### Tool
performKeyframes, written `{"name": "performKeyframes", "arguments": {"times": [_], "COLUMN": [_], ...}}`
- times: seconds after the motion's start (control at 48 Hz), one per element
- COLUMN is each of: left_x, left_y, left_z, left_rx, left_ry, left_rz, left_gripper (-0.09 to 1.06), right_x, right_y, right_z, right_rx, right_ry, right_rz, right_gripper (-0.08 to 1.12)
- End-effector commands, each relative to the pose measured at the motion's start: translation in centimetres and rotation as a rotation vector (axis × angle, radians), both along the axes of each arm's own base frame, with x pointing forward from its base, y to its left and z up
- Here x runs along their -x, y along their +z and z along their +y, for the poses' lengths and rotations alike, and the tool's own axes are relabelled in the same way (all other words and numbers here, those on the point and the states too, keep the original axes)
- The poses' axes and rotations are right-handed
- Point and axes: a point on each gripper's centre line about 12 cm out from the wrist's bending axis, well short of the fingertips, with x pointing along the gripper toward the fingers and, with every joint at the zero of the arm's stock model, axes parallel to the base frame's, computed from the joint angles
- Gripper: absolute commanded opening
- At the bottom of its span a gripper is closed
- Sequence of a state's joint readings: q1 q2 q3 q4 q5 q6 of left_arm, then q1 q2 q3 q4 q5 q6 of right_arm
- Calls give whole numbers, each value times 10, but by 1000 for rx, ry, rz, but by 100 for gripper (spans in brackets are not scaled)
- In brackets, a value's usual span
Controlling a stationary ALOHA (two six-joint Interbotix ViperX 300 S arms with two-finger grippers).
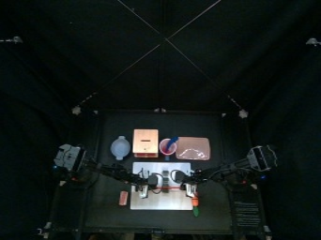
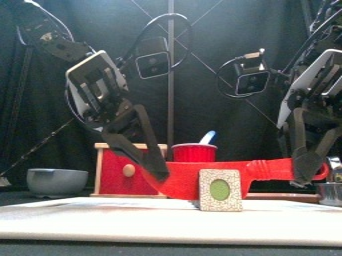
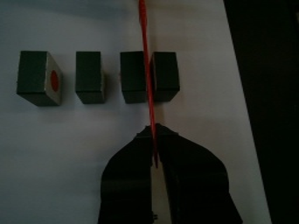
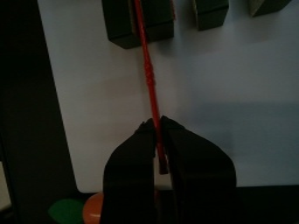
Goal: Place sushi on board then cut the sushi with the knife then place the pieces on the plate
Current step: Cut the sushi into 4 pieces
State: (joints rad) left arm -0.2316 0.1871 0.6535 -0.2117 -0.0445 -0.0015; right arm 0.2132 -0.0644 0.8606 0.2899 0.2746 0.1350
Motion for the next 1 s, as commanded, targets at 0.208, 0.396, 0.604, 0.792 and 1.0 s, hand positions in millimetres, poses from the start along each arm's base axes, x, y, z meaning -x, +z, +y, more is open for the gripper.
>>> {"name": "performKeyframes", "arguments": {"times": [0.208,0.396,0.604,0.792,1.0], "left_x": [2,2,-2,1,6], "left_y": [11,13,34,54,75], "left_z": [-22,-21,-18,-15,-6], "left_rx": [35,36,50,43,13], "left_ry": [-25,-23,-15,-29,-49], "left_rz": [-19,-24,-78,-129,-186], "left_gripper": [41,41,45,61,74], "right_x": [-3,-5,-4,2,17], "right_y": [9,15,38,59,76], "right_z": [18,18,16,10,2], "right_rx": [-34,-33,-43,-58,-69], "right_ry": [23,27,34,23,19], "right_rz": [-19,-39,-104,-148,-144], "right_gripper": [28,28,28,28,28]}}
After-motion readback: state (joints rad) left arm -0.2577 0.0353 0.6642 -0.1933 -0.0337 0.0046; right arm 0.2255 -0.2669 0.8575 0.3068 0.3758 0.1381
